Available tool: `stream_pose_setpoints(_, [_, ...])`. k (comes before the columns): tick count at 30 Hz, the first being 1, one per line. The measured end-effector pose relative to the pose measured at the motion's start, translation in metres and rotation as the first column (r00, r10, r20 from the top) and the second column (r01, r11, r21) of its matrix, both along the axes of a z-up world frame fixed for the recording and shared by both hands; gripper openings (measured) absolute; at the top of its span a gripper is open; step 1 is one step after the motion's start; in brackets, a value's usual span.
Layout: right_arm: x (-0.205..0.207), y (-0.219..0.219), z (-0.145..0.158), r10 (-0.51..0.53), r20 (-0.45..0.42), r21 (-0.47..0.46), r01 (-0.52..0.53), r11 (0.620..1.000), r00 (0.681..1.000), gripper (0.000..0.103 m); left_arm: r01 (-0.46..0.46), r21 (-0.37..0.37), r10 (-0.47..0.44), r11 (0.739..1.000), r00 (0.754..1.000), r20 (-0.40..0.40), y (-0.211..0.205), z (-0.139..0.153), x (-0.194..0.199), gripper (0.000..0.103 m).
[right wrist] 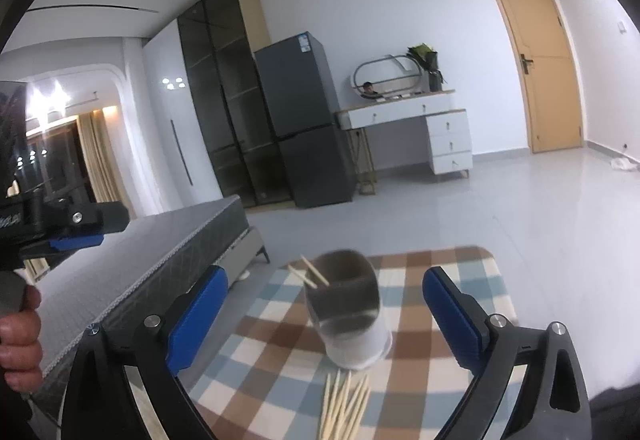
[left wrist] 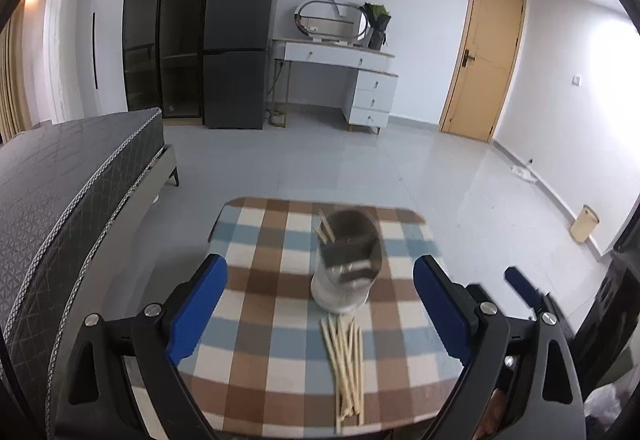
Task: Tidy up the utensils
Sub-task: 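Move both open tools back toward the remaining chopsticks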
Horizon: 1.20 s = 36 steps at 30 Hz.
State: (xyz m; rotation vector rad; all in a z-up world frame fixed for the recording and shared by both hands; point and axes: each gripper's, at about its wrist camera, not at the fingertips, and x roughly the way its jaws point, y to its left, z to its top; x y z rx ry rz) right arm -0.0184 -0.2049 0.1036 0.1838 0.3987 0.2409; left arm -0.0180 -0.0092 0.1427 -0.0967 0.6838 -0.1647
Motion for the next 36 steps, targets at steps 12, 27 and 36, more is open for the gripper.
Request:
stream_pose_setpoints(12, [-0.017,-0.007,-0.063,-0.055,-0.144,-0.017,0.053,0.998,0.988,0.1,-0.012,-0.001,0.012,1.0,0.996,-0.087,0.011,-0.107,0.013,0.092])
stream_pose_setpoints(27, [0.038,0.0,-0.145,-0.054,-0.474,-0.094,0.01,0.996,0.879,0.074,-0.058,0.017,0.061,0.998,0.961,-0.269,0.015,-0.198,0.06,0.092])
stream_pose_setpoints(36, [0.084,0.004,-0.192,-0.063,-0.623,-0.117,-0.013,0.993,0.78,0.054,-0.069,-0.016,0.057,0.997,0.917,-0.395,0.012,-0.221,0.079,0.092])
